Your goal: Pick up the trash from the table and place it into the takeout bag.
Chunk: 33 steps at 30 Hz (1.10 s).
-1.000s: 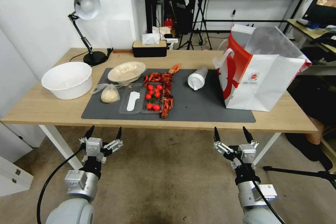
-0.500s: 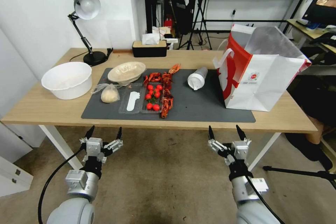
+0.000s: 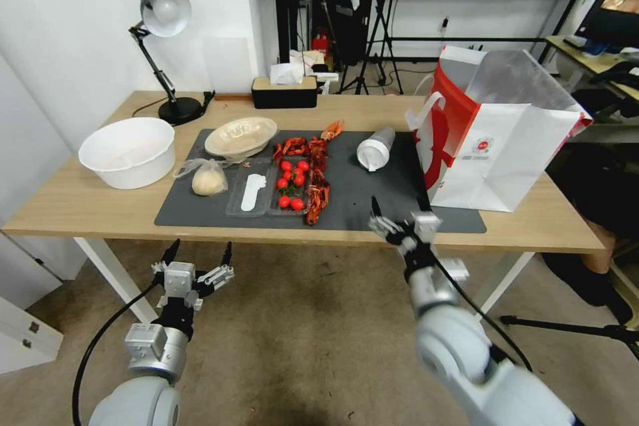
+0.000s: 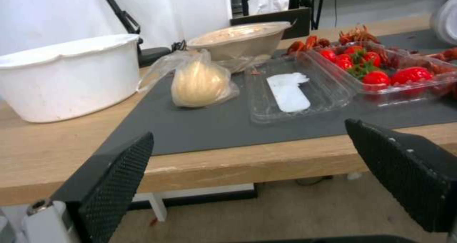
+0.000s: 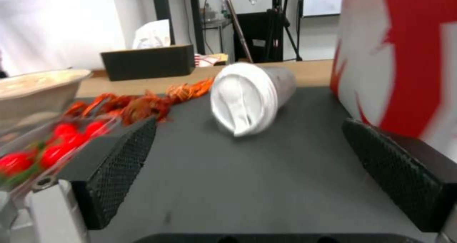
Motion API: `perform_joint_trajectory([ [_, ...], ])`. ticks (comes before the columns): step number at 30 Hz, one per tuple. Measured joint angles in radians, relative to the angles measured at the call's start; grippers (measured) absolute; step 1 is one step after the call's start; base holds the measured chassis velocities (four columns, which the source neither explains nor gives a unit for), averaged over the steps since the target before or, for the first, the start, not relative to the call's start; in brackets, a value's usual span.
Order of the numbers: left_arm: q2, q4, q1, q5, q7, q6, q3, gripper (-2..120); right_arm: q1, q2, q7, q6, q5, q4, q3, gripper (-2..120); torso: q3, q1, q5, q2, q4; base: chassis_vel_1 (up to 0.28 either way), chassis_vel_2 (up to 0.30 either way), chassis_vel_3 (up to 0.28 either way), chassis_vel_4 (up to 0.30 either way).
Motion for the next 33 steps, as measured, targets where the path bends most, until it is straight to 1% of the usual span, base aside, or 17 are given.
perform_joint_trajectory([
  [1,0.0,-0.001,0.0,0.0,0.0,0.0,-0.001,100,0.062,0.002,0.024,-0.017,0.035,-0.034,-0.029,98,0.0,0.0,0.0,0.0,0.0,0.0,0.0,0.0,0.0],
  [2,0.0,-0.001,0.0,0.0,0.0,0.0,-0.001,100,0.062,0.002,0.024,-0.017,0.035,-0.034,-0.029,98,0.0,0.0,0.0,0.0,0.0,0.0,0.0,0.0,0.0],
  [6,-0.003,-0.002,0.002,0.0,-0.001,0.0,-0.006,100,0.245,0.025,0.08,-0.049,0.116,-0.146,-0.116,98,0.0,0.0,-0.0002,0.0,0.0001,0.0,0.0,0.0,0.0],
  [7,-0.003,-0.002,0.002,0.0,-0.001,0.0,-0.006,100,0.245,0.025,0.08,-0.049,0.116,-0.146,-0.116,98,0.0,0.0,-0.0002,0.0,0.0001,0.0,0.0,0.0,0.0],
  [10,-0.006,-0.002,0.003,-0.001,-0.001,-0.002,-0.009,100,0.321,0.048,0.111,-0.063,0.142,-0.202,-0.153,98,0.0,0.0,-0.0001,0.0,0.0,0.0,0.0,0.0,0.0],
  [17,-0.008,-0.001,0.003,-0.001,-0.002,-0.005,-0.011,100,0.389,0.073,0.143,-0.077,0.155,-0.262,-0.186,98,0.0,0.0,-0.0001,0.0,-0.0001,0.0,0.0,0.0,0.0],
  [20,-0.009,0.007,0.004,-0.002,-0.003,-0.009,-0.014,100,0.455,0.103,0.183,-0.099,0.154,-0.335,-0.218,98,0.0,0.0,-0.0001,0.0,-0.0002,0.0,0.0,0.0,0.0],
  [21,-0.009,0.007,0.004,-0.002,-0.003,-0.009,-0.014,100,0.455,0.103,0.183,-0.099,0.154,-0.335,-0.218,98,0.0,0.0,-0.0001,0.0,-0.0002,0.0,0.0,0.0,0.0],
  [24,-0.01,0.014,0.004,-0.003,-0.003,-0.015,-0.015,100,0.498,0.118,0.205,-0.113,0.151,-0.406,-0.243,98,0.0,0.0,0.0,0.0,-0.0002,0.0,0.0,0.0,0.0],
  [28,-0.01,0.021,0.003,-0.003,-0.003,-0.019,-0.015,100,0.521,0.127,0.211,-0.115,0.153,-0.454,-0.26,98,0.0,0.0,-0.0001,0.0,-0.0002,0.0,0.0,0.0,0.0],
  [33,-0.01,0.027,0.003,-0.003,-0.003,-0.023,-0.015,100,0.533,0.137,0.21,-0.114,0.153,-0.485,-0.271,98,0.0,0.0,0.0,0.0,-0.0002,0.0,0.0,0.0,0.0],
])
